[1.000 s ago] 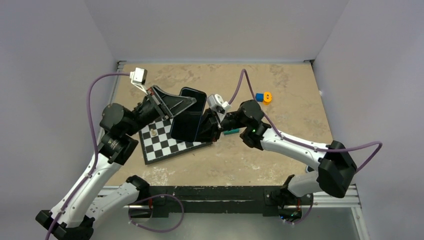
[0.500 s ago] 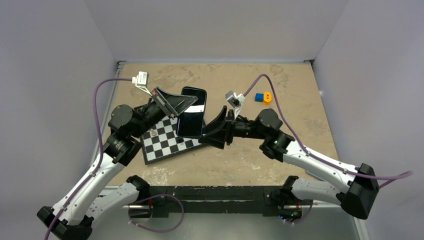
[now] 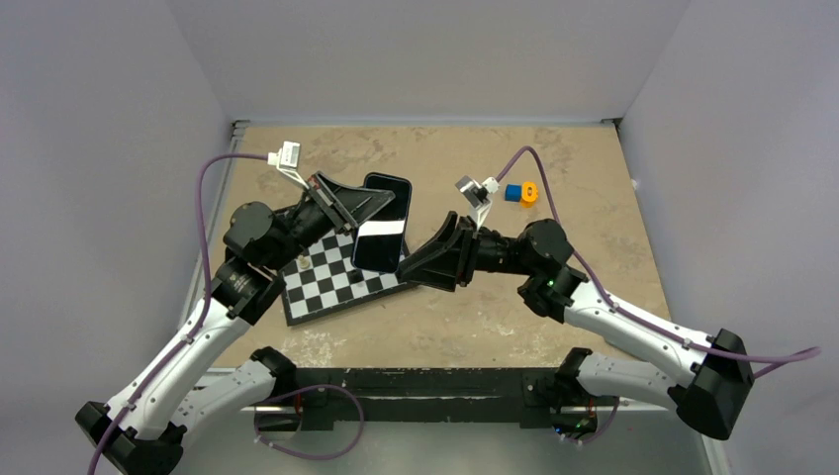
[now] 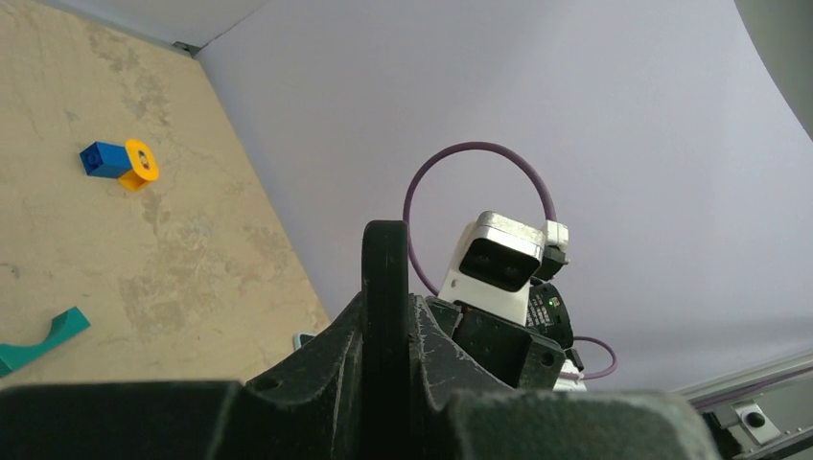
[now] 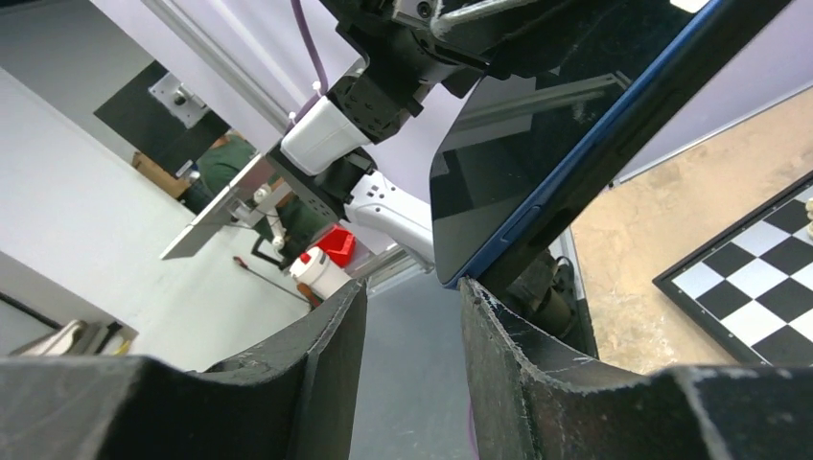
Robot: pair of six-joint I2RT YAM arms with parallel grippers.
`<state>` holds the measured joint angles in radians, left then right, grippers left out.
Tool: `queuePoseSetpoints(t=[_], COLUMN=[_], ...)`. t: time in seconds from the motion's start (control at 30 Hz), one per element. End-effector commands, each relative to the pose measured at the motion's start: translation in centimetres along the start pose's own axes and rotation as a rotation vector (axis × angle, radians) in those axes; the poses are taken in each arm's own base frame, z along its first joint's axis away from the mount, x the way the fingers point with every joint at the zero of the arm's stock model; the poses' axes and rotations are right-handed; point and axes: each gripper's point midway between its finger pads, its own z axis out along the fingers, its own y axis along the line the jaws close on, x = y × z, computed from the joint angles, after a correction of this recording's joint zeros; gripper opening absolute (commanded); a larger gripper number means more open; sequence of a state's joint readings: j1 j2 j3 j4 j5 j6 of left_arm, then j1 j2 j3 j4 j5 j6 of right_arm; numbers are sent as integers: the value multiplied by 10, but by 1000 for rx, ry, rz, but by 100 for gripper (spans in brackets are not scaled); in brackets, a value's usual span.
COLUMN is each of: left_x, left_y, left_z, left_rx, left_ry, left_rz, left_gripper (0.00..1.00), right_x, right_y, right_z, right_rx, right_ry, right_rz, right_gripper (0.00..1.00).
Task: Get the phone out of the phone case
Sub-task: Remove the phone case from the phone.
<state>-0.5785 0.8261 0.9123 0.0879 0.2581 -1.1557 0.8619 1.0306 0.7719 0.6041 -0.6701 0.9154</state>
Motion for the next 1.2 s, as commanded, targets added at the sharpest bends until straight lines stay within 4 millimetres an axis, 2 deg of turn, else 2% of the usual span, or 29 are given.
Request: queuePoseSetpoints(t=[0.0, 0.47, 0.57, 0.87, 1.0, 1.1, 1.17], left_x=[-17, -14, -11, 10, 24, 35, 41], left_y=[-40, -47, -48, -39, -32, -28, -25], left_z=[-2, -6, -5, -2, -5, -9, -13], left_rx=[133, 178, 187, 208, 203, 208, 209], left_ry=[-55, -47, -30, 63, 126, 171, 200], left_rz=[14, -30, -34, -99, -96, -83, -52], left_gripper=[0, 0, 0, 0, 0, 0, 0], right_x=[-7, 3, 4, -19, -32, -39, -41], right_y=[18, -17, -19, -13, -16, -20, -19], right_z=[4, 12, 14, 26, 30, 29, 27], right_rx=[-97, -19, -23, -27, 3, -3, -33], right_ry=[-16, -19, -26, -61, -96, -121, -127], right_rz=[22, 103, 116, 110, 127, 158, 177], right_gripper=[45, 46, 46, 44, 35, 19, 4])
